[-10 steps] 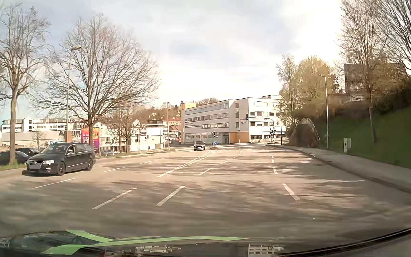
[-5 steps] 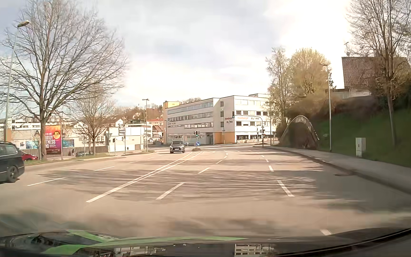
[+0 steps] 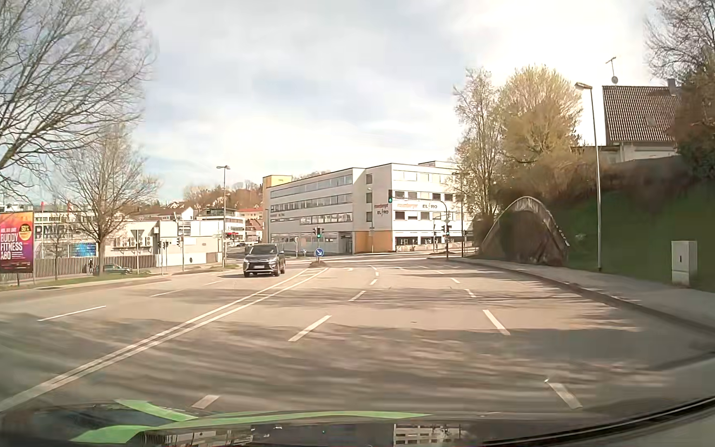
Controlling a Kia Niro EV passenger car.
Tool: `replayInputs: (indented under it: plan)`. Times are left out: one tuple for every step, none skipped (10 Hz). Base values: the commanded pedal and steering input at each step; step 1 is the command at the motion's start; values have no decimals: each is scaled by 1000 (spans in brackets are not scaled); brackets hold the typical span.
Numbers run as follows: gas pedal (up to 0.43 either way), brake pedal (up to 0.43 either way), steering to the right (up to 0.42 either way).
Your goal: Follow the waypoints while adhering to traffic rules and regulations
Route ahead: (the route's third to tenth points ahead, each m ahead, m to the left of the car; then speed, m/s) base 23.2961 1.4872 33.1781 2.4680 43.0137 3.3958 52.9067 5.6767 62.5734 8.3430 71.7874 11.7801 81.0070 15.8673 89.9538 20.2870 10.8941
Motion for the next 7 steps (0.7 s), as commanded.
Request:
replayInputs:
  plan:
    - [39,0,15]
    - [39,0,15]
    - [28,0,16]
    - [28,0,15]
    - [28,0,16]
    - [28,0,15]
    - [28,0,15]
